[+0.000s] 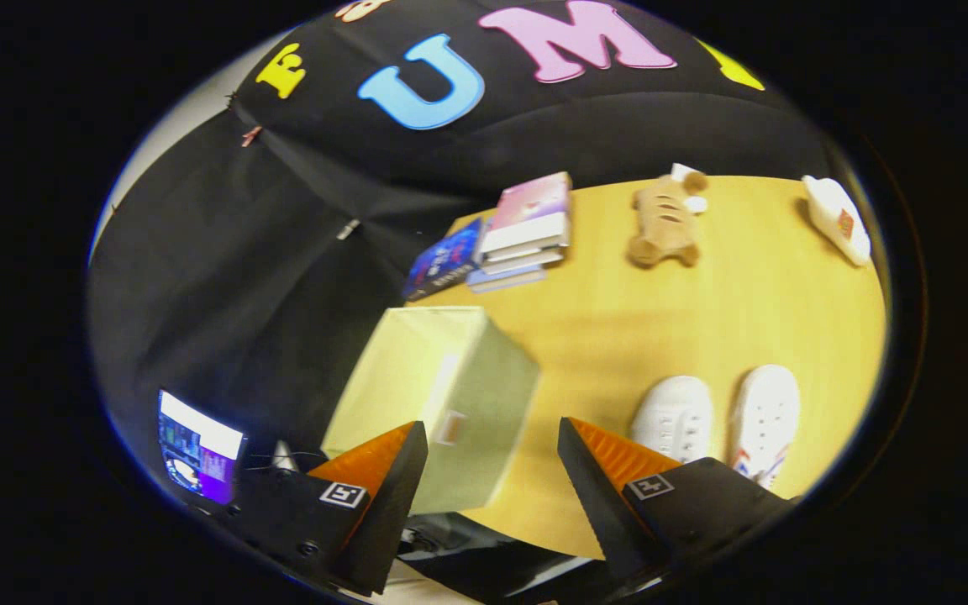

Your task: Open the storage box then place both shoes into the box .Put the left shoe in first, then the right shoe, with the right side of both shoes facing outward in a uniform manner.

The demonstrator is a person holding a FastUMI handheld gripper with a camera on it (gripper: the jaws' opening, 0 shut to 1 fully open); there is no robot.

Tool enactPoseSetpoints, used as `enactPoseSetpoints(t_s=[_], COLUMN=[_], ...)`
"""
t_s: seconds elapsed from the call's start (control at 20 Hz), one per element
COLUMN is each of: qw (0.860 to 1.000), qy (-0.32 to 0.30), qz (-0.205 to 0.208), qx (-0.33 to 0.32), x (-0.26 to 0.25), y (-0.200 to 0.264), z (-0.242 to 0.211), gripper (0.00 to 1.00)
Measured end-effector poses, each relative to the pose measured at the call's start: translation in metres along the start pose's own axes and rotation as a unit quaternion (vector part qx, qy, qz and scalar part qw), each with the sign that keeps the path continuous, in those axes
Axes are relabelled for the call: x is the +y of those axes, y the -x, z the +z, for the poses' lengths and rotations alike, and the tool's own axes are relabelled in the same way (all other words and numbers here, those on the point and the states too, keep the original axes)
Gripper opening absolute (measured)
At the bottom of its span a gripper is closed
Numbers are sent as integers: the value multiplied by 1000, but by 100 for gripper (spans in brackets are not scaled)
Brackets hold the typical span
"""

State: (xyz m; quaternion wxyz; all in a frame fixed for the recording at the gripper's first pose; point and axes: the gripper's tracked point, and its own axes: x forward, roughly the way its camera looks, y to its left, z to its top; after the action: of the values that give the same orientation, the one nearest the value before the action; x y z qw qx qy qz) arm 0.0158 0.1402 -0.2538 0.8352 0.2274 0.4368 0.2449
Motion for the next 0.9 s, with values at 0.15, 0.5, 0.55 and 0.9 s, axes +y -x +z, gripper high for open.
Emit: enactPoseSetpoints(t_s=[0.15,0.5,0.55,0.9], qw=[996,972,970,970], qy=[17,100,99,18], qz=[-83,-177,-184,-182], qx=[30,120,128,161], x=[-62,-143,-151,-171], y=[14,5,0,-44], z=[-20,-74,-81,-93], gripper=[96,69,68,63])
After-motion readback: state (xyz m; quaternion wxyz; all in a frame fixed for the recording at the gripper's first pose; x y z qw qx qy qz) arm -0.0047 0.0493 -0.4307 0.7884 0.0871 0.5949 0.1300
